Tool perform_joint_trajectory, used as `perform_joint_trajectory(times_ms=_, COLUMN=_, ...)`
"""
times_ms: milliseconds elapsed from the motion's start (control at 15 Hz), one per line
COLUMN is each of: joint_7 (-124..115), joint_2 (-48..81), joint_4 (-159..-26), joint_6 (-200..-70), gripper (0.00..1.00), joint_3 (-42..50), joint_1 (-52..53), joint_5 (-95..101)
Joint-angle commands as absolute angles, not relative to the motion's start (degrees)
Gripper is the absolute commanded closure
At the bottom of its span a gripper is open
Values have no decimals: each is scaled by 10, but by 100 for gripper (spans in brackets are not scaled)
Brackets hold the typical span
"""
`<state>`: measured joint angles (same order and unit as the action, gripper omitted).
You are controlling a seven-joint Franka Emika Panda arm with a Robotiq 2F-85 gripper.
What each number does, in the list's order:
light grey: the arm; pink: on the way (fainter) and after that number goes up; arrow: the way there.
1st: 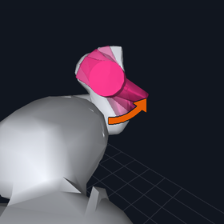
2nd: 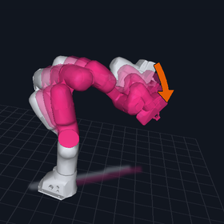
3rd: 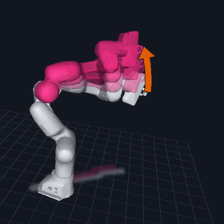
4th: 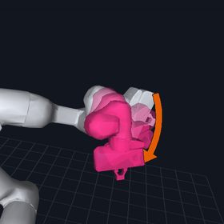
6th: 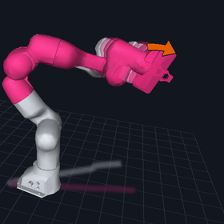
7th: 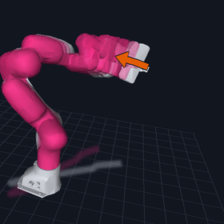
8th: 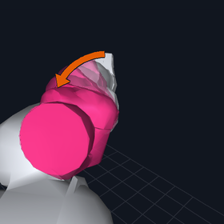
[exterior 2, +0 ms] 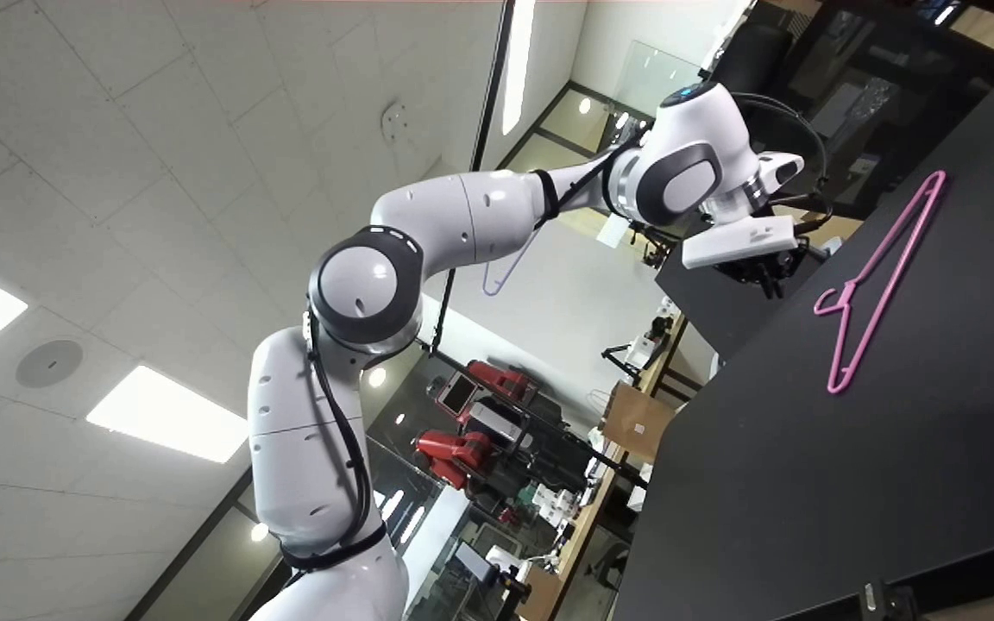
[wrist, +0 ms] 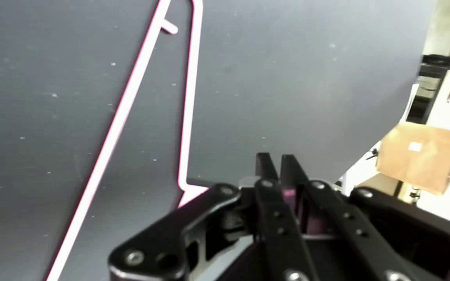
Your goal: Hang the coat hangers on the rod
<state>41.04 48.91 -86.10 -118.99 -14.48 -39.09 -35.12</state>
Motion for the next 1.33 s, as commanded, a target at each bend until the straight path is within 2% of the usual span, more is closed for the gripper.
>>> perform_joint_trajectory(times_ms=0, joint_7=439, joint_2=498, joint_4=-803, joint_6=-1051, gripper=97, joint_3=-171, joint_1=-428, joint_5=-368)
perform_joint_trajectory(times_ms=133, joint_7=473, joint_2=500, joint_4=-766, joint_6=-958, gripper=97, joint_3=-149, joint_1=-419, joint_5=-392)
perform_joint_trajectory(times_ms=200, joint_7=473, joint_2=504, joint_4=-754, joint_6=-926, gripper=97, joint_3=-182, joint_1=-445, joint_5=-371)
perform_joint_trajectory(times_ms=267, joint_7=489, joint_2=498, joint_4=-736, joint_6=-886, gripper=97, joint_3=-133, joint_1=-409, joint_5=-381)
perform_joint_trajectory(times_ms=333, joint_7=478, joint_2=493, joint_4=-729, joint_6=-874, gripper=63, joint_3=-114, joint_1=-393, joint_5=-361)
perform_joint_trajectory(times_ms=400, joint_7=481, joint_2=491, joint_4=-727, joint_6=-877, gripper=61, joint_3=-98, joint_1=-378, joint_5=-349)
perform_joint_trajectory(times_ms=533, joint_7=480, joint_2=488, joint_4=-738, joint_6=-941, gripper=48, joint_3=-66, joint_1=-347, joint_5=-345)
perform_joint_trajectory(times_ms=1000, joint_7=470, joint_2=497, joint_4=-825, joint_6=-1236, gripper=2, joint_3=-49, joint_1=-265, joint_5=-327)
perform_joint_trajectory(times_ms=1267, joint_7=426, joint_2=491, joint_4=-895, joint_6=-1398, gripper=0, joint_3=-28, joint_1=-211, joint_5=-298)
